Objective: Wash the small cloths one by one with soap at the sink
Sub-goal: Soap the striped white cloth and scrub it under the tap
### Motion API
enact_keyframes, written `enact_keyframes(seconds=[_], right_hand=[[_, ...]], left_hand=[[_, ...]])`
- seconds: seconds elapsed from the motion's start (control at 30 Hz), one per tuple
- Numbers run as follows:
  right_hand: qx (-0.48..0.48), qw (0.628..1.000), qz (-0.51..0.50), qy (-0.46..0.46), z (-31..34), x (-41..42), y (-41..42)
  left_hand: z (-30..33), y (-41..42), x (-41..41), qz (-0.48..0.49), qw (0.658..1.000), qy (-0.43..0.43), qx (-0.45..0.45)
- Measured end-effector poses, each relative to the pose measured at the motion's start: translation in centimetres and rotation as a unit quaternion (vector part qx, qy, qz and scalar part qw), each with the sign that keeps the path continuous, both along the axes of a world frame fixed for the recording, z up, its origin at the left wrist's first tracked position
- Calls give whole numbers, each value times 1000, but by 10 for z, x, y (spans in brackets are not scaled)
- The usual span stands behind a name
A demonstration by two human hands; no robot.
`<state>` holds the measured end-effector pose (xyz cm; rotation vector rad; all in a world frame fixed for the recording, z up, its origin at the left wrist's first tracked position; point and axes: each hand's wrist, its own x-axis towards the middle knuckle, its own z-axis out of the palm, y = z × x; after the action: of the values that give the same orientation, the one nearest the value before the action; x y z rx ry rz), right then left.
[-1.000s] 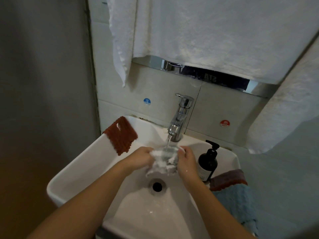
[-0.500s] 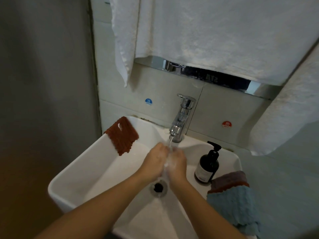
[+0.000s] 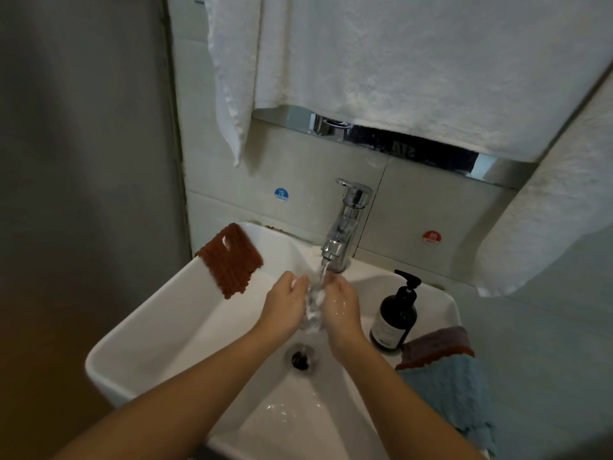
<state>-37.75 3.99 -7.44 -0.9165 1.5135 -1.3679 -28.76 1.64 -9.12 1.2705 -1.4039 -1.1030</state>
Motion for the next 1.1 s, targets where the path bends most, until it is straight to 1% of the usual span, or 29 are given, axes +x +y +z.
enact_keyframes(seconds=[0.07, 0.13, 0.17, 0.23, 0.27, 0.3, 0.37, 0.4, 0.43, 0.47, 0.53, 0.57, 0.6, 0.67, 0.7, 0.73, 0.77, 0.8, 0.83, 0.87, 0.9, 0.93, 1.0, 1.03, 1.07, 1.1], right_hand=[[17, 999, -37, -19, 1, -4, -6], [40, 998, -28, -40, -7, 2, -1], [35, 999, -13, -6, -11, 7, 4], [26, 992, 37, 118, -18, 15, 11], [9, 986, 43, 158, -20, 16, 11], [-1, 986, 31, 166, -21, 15, 7], [-3, 993, -25, 114, -18, 9, -3], [-2, 995, -51, 91, -17, 6, -7], [3, 995, -54, 81, -18, 7, -7], [11, 996, -35, 79, -19, 9, -5], [25, 997, 34, 63, -13, 13, 3], [29, 996, 56, 62, -9, 13, 6], [23, 996, 51, 66, -8, 9, 1], [-5, 998, -23, 63, -9, -1, -8], [-7, 996, -53, 71, -10, -2, -11], [-1, 994, -60, 93, -12, -1, -10], [5, 993, -35, 114, -15, 2, -6], [0, 993, 12, 116, -18, 4, -3], [-11, 993, 62, 96, -17, 6, 2], [-21, 992, 97, 78, -11, 6, 5], [-36, 992, 98, 76, -6, 4, 6], [-44, 993, 66, 89, -6, 1, 2], [-37, 986, -9, 164, -10, -4, -1], [-25, 979, -7, 201, -12, -4, -1], [-10, 969, 29, 245, -16, -3, 1], [16, 948, 88, 304, -21, -2, 1]], left_hand=[[4, 3, -2, -25, 999, 37, 14], [5, -1, -3, -4, 999, 40, 31], [4, -5, -2, 16, 999, 32, 37], [2, -10, 0, 43, 998, 19, 34], [1, -10, 1, 39, 999, 18, 22], [1, -7, 0, 22, 999, 23, 3], [1, 3, -4, -32, 998, 31, -36], [2, 7, -6, -48, 997, 26, -45], [2, 7, -7, -48, 997, 23, -50], [-1, 4, -6, -34, 998, 21, -53], [-3, -3, -2, 4, 998, 36, -52], [-3, -5, -1, 4, 998, 43, -50], [-4, -3, -1, -15, 998, 45, -46], [-2, 9, -8, -83, 994, 55, -36], [-1, 14, -12, -99, 993, 55, -41], [0, 15, -14, -89, 993, 50, -50], [1, 12, -13, -57, 995, 45, -62], [1, 8, -9, -12, 996, 45, -72], [3, 4, -5, 22, 996, 54, -73], [4, 2, -2, 32, 995, 63, -72], [5, 3, -1, 12, 995, 67, -70], [6, 8, -2, -24, 995, 64, -67], [5, 17, -8, -73, 993, 56, -70], [4, 18, -9, -68, 993, 53, -79], [4, 15, -7, -44, 993, 53, -91], [4, 9, -4, -11, 993, 55, -102]])
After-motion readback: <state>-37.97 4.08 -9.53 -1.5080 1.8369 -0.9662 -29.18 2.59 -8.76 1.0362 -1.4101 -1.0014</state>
